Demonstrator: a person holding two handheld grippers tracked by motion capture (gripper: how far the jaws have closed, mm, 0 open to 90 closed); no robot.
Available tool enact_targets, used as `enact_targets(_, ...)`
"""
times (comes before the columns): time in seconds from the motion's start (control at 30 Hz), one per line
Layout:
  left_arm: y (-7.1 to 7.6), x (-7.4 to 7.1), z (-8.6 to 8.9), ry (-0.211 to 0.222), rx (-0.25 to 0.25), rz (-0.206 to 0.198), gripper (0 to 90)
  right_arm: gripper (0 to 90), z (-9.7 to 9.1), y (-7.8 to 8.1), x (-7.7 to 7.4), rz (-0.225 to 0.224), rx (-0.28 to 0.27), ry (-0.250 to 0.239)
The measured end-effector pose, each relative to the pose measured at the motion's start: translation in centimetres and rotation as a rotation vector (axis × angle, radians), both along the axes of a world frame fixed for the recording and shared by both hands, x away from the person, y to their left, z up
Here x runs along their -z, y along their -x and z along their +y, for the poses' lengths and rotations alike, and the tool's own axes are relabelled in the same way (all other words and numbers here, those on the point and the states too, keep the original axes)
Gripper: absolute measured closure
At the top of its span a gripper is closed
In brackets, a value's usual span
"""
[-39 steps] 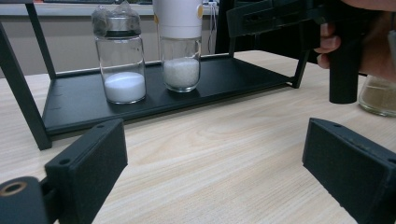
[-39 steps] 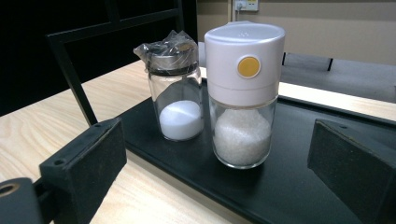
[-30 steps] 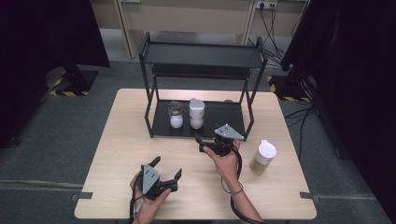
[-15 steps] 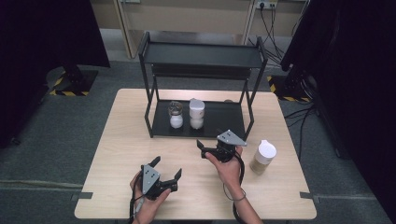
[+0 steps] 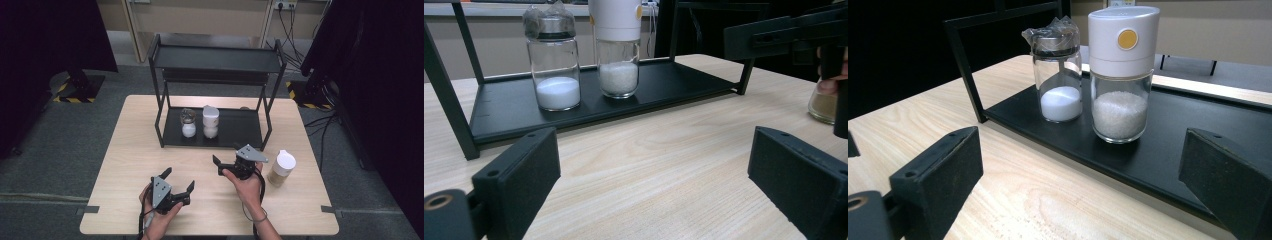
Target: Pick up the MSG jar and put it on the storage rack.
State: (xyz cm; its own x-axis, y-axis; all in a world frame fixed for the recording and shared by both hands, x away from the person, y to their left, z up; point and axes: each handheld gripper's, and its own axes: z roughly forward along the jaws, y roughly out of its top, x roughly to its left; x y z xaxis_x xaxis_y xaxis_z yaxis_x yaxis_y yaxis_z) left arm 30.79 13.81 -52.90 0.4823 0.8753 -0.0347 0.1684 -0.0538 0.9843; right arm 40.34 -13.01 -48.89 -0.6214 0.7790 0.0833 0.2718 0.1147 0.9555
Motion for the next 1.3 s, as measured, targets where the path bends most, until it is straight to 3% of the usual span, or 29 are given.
enact_targets(1.3,0.0,0.0,0.0,0.003,-0.003,0.003,5.9,4.3,-2.9,5.0,1.6,-0.003,-0.027,0.018)
